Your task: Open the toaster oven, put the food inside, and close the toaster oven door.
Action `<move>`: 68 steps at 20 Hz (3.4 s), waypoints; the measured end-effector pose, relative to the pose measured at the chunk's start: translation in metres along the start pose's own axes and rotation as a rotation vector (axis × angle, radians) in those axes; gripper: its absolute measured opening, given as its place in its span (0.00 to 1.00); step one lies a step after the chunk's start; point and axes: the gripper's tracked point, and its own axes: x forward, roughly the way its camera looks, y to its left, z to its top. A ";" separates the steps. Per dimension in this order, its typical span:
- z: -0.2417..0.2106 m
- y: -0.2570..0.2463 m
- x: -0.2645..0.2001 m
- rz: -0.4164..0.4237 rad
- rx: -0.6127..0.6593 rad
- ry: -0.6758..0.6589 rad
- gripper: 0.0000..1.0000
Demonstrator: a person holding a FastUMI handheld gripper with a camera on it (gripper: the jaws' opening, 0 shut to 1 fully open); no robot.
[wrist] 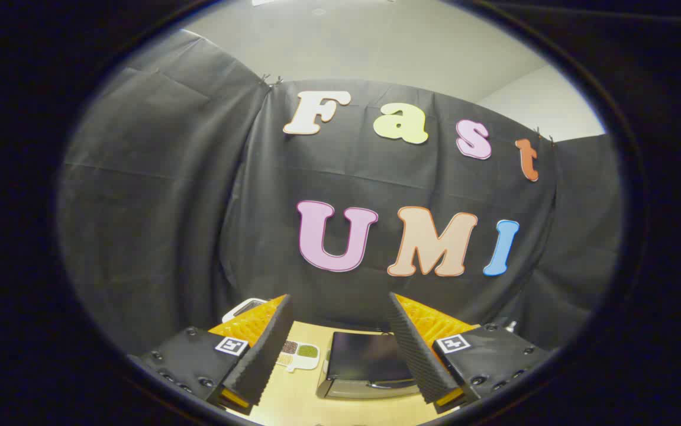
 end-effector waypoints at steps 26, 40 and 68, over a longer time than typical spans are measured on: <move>-0.098 -0.104 0.017 -0.207 0.015 0.056 0.99; -0.220 -0.142 0.052 -0.261 0.020 0.147 1.00; -0.314 -0.149 0.024 -0.291 0.226 0.051 1.00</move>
